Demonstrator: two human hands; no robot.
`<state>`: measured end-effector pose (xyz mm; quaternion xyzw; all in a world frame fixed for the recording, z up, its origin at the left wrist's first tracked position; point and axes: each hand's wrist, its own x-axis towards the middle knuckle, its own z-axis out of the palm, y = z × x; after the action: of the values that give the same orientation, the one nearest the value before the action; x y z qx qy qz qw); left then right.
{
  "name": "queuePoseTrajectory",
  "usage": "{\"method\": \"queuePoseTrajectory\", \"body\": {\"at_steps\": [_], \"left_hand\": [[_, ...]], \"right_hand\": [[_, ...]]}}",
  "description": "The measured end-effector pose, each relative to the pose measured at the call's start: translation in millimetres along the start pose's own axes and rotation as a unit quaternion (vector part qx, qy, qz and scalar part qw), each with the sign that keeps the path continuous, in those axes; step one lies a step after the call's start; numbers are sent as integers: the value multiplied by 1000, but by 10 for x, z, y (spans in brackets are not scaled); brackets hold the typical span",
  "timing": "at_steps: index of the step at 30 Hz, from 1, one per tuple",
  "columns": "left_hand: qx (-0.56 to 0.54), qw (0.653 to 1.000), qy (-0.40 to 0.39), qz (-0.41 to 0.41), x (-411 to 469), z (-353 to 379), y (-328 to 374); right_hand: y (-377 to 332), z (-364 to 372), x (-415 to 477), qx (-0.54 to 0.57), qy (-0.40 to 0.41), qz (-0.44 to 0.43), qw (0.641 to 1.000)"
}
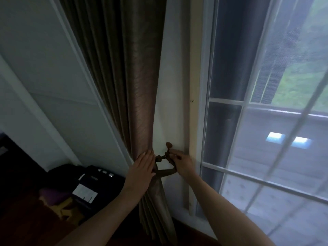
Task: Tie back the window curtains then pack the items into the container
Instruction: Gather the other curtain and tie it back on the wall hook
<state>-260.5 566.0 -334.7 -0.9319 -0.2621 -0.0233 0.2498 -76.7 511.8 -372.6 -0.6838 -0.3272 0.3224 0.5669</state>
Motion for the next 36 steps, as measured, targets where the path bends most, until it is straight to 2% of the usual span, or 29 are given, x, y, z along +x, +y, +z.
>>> {"method": "queuePoseTrajectory", "body": {"at_steps": [7,15,17,18,19,20,22,23,25,27,29,33,36], "left_hand": [[10,1000,-2,-9,-46,-17,23],[-12,1000,-9,16,-69,-23,70],[-14,1000,2,20,-91,-39,103],[-18,1000,9,23,-102,-55,122],[-24,999,20,26,-115,-74,144],[-34,998,34,28,-130,-93,169],[-55,996,59,31,-147,-116,228],[-64,995,69,32,-149,-119,254],[-82,992,89,29,-156,-111,291],[-97,988,115,23,-166,-110,306],[-123,980,151,26,-200,-109,316],[-214,938,268,37,-432,-122,364],[-255,918,302,-16,-651,-54,382]], "right_hand": [[33,87,70,-41,-2,-38,998],[45,166,173,-225,-21,-42,973],[51,173,178,-126,-26,14,992],[68,167,140,-20,-22,56,998],[88,154,65,92,-22,109,990],[114,142,-37,192,-36,163,967],[211,120,-258,346,-87,251,900],[271,111,-354,402,-103,273,868],[339,84,-471,446,-117,271,845],[339,56,-478,447,-107,237,856],[321,25,-446,420,-63,209,881],[373,-143,-500,282,3,191,940],[505,-289,-695,171,9,191,967]]}}
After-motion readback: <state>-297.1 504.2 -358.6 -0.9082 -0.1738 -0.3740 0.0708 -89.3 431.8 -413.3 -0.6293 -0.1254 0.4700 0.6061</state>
